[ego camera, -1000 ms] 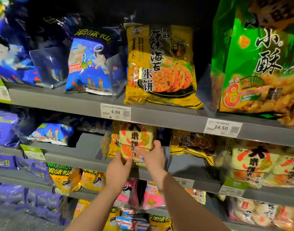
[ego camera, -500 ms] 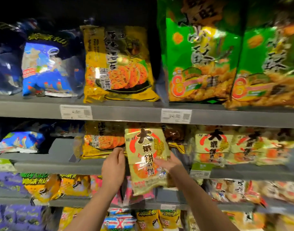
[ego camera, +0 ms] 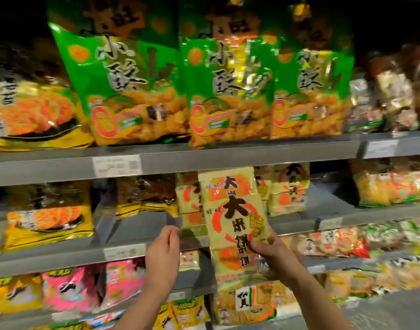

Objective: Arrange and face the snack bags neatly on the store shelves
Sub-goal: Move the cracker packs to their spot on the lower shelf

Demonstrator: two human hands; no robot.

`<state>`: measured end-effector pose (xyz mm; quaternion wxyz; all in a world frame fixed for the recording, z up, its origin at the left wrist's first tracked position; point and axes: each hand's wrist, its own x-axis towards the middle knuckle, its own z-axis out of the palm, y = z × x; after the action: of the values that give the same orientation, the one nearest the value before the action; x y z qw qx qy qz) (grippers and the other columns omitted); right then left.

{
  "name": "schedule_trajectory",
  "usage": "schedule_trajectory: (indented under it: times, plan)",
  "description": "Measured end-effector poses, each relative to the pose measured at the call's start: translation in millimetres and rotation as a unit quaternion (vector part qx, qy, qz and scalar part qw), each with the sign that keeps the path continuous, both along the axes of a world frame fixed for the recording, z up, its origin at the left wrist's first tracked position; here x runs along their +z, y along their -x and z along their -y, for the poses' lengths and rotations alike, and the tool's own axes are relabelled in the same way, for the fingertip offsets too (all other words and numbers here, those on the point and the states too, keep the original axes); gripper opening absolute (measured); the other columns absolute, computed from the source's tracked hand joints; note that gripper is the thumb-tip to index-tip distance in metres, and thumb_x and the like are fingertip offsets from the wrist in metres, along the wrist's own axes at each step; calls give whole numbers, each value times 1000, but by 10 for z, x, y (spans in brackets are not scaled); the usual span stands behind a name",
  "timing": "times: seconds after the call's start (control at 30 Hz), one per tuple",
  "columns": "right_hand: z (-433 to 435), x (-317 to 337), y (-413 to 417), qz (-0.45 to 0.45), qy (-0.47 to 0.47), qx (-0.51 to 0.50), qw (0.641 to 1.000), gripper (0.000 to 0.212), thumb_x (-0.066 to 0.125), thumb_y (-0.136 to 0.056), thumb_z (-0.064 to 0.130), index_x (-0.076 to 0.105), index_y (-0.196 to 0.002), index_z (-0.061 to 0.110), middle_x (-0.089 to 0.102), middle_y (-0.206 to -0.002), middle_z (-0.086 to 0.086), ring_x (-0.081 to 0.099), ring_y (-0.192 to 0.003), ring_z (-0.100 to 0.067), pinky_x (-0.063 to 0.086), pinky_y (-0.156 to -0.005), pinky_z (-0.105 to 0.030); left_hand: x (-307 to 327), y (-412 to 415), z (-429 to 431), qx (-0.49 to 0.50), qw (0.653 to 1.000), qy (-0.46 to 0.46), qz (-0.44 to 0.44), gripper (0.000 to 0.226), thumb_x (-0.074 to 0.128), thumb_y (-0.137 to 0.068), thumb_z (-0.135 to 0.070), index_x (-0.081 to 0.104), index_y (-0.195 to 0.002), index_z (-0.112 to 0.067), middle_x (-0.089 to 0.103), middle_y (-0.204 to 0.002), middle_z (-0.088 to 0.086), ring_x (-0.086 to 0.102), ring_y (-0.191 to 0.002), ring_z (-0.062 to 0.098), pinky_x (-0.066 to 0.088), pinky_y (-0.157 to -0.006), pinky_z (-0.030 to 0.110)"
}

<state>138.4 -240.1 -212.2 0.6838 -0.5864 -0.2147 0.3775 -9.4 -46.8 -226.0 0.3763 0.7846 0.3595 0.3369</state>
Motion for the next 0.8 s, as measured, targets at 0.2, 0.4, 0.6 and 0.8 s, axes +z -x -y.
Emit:
schedule_trajectory:
  times: [0.2,0.4,0.6,0.8]
  plan:
    - [810,-47,-838,-10,12,-66,998,65,75,-61,20,53,-121,8,74,-97,-5,71,-87,-20,56,-59,-29,-10,-724,757,-41,999,-17,-14,13,43,-96,-26,56,-96,-23,62,-70,4,56,-64,25,38,-55,34]
    - [1001,4,-1538,33,12,-56,998,76,83,-57,20,50,-124,7,71,-103,-10,69,-93,-25,55,-73,-29,3,-1196,1077,-53,996,-46,-63,23,42,-96,-26,57,-111,-16,51,-68,-13,47,-59,1,29,-48,21]
    - [966,-125,-1929,17,-5,-34,999,61,70,-67,11,48,-125,8,67,-110,-18,67,-97,-31,57,-77,-37,100,-1481,1147,-62,990,-66,-110,29,42,-96,-29,50,-121,-18,53,-93,-10,57,-85,16,40,-66,29]
    - [984,-300,-2098,-19,-17,-65,998,58,72,-67,16,52,-122,12,64,-116,-18,66,-97,-30,57,-72,-36,79,-1735,1077,-102,982,-74,-141,44,44,-94,-35,35,-137,-28,43,-132,-4,56,-95,15,44,-89,30]
